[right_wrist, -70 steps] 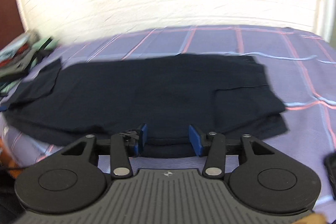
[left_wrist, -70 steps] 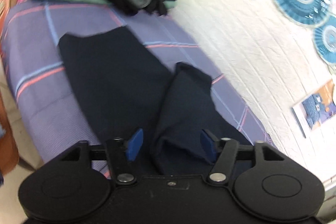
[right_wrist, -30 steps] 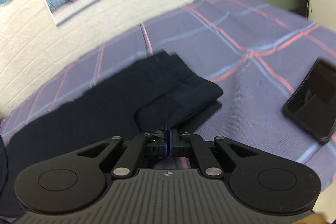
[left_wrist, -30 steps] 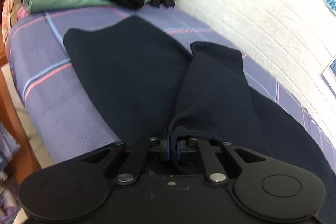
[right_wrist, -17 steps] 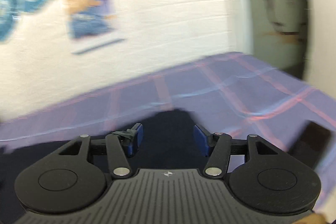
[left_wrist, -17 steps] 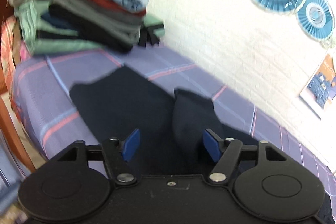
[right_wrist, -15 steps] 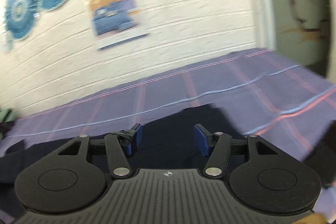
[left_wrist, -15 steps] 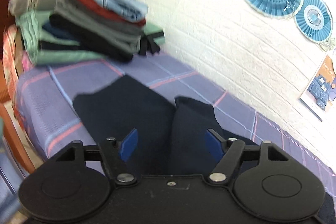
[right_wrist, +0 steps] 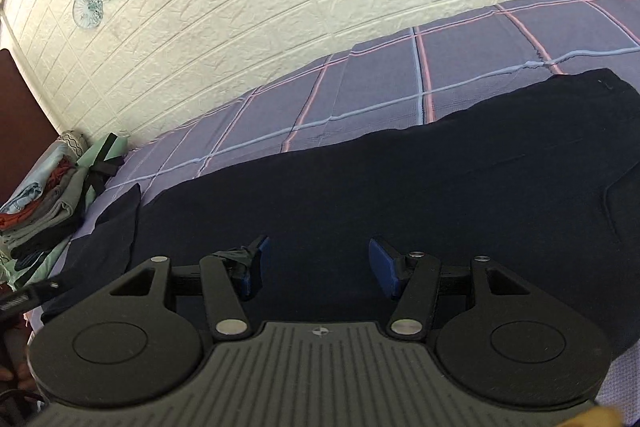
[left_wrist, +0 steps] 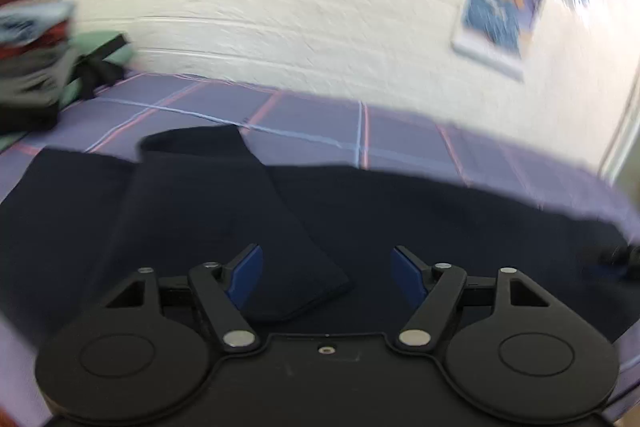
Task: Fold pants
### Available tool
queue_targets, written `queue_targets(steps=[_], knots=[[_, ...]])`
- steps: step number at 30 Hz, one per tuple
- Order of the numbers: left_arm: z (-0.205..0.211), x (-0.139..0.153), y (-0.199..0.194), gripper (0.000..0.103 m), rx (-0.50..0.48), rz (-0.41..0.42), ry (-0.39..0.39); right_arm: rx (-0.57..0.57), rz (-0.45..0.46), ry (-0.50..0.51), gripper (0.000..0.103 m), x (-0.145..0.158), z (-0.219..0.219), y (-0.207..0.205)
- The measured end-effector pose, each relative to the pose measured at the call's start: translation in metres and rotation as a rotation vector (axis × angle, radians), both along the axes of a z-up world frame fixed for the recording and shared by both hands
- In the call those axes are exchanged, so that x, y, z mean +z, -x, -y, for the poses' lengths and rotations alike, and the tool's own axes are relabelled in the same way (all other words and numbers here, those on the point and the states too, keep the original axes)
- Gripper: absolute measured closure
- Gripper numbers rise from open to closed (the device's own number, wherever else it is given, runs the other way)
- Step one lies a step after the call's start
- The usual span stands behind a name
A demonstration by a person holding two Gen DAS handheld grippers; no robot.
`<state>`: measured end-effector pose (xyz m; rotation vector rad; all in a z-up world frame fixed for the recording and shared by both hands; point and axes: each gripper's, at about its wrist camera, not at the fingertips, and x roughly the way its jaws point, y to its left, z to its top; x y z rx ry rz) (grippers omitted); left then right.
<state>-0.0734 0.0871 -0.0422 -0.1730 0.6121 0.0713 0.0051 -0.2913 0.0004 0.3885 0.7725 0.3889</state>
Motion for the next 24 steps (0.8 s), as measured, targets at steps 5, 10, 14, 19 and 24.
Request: queue_targets(steps=[5,10,14,19,24], knots=[[0.008,-0.026,-0.021,0.0,-0.053,-0.117,-0.091,-0.022,-0.022,0.005,0.011,-0.005,0.002,-0.002],[-0.008,-0.026,-0.02,0.0,0.035,-0.089,-0.074,-0.045,-0.049,-0.002,0.011,-0.01,0.004,-0.004],[-0.042,-0.004,-0.013,0.0,0.208,0.003,0.036,-0.041,-0.05,-0.004,0.011,-0.009,0.0,-0.006],[-0.131,0.041,0.046,0.0,0.669,0.256,0.211,-0.031,-0.051,0.012,0.011,-0.009,-0.003,-0.005],[-0.189,0.028,0.092,0.0,0.976,0.229,0.226,-0.029,-0.048,0.025,0.01,-0.011,-0.006,-0.006]])
